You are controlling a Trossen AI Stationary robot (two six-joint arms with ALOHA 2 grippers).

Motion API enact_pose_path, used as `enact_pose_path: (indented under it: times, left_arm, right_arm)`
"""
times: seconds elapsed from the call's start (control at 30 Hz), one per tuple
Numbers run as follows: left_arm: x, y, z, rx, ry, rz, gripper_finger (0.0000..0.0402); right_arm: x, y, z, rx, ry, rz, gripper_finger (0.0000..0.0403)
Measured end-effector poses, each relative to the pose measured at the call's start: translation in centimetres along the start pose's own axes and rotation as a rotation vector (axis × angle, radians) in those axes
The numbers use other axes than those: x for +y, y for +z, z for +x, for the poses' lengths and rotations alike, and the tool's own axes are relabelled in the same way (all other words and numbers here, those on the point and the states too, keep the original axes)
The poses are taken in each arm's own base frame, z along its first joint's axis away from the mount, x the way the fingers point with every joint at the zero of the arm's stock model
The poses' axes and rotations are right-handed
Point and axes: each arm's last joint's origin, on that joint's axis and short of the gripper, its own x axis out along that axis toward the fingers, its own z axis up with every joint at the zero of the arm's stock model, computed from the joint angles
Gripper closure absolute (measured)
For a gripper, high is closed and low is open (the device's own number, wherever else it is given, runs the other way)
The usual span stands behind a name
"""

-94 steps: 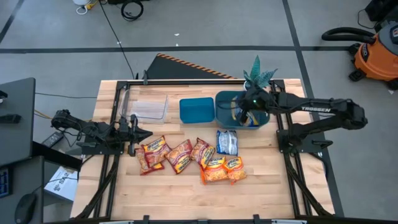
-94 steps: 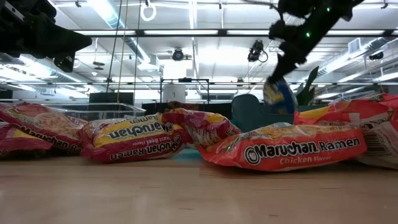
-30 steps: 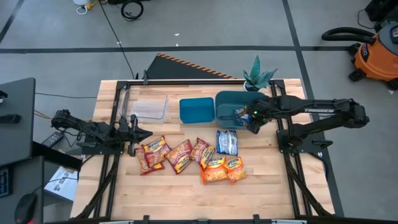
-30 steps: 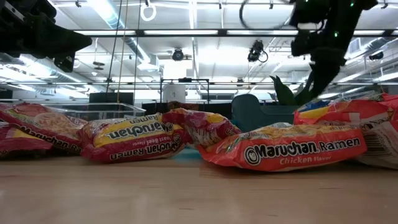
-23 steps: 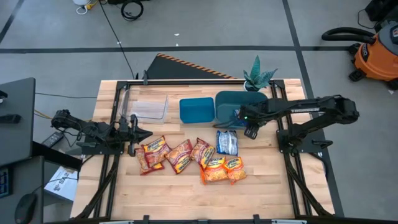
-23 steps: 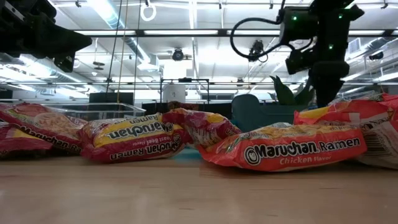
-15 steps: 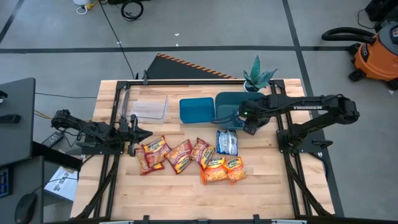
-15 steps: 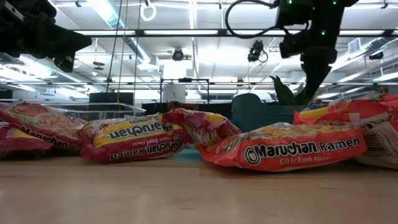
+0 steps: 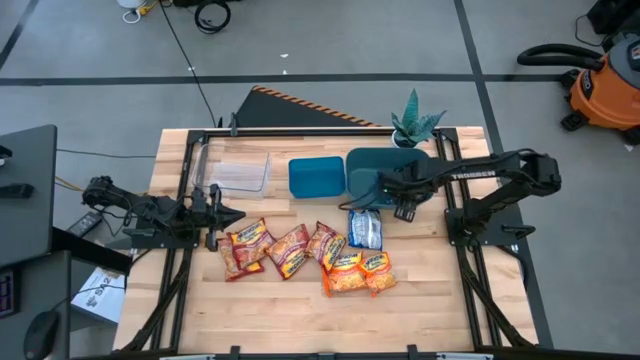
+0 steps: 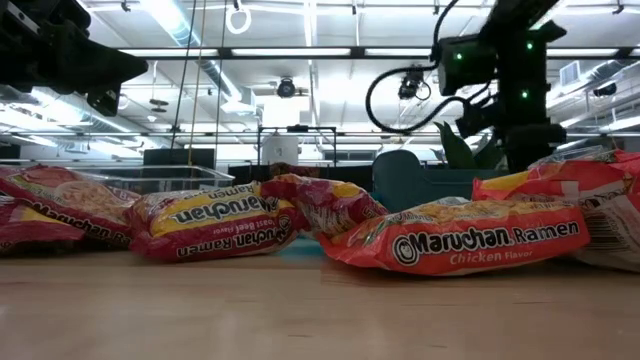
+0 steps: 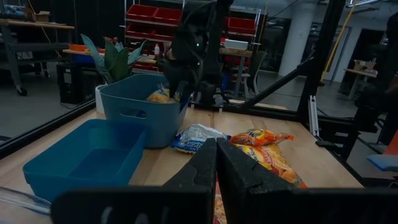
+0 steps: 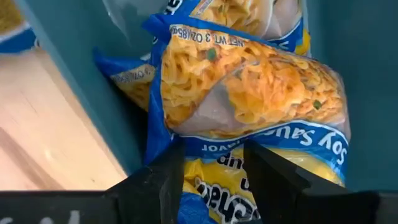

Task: Sort Maruchan noodles
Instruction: Put the blue noodle pack into the green bin

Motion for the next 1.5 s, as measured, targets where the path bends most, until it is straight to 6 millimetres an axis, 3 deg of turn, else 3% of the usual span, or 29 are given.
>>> enact_pose_path:
  times: [0.23,0.5,0.67,0.83,1.03,1.27,1.5]
  left_arm:
    - [0.0,0.0,0.0,0.000,0.000,0.000,0.0386]
    - [0.0,0.0,0.0,0.000,0.000,0.000,0.0386]
    - [0.0,0.0,0.0,0.000,0.000,0.000,0.0386]
    - [0.0,0.0,0.0,0.000,0.000,0.000,0.0386]
    - [0.0,0.0,0.0,0.000,0.000,0.000,0.0386]
    - [0.0,0.0,0.0,0.000,0.000,0.000,0.0386]
    - [0.0,0.0,0.0,0.001,0.000,0.000,0.0386]
  right_arm:
    - [-0.1,1.1,-4.2,-0.209,0.056,0.009,0.0231]
    - [5.8,1.4,-5.5,-0.374,0.196,-0.176,0.0231]
    - [9.8,1.4,-4.9,-0.406,0.212,-0.304,0.0231]
    - [13.3,0.8,-3.7,-0.419,0.157,-0.539,0.0231]
    - [16.2,2.2,-3.3,-0.473,0.188,-0.539,0.0231]
    - [18.5,5.2,-2.8,-0.480,0.111,-0.624,0.0231]
    - [18.6,6.5,-0.3,-0.379,0.077,-0.630,0.0241]
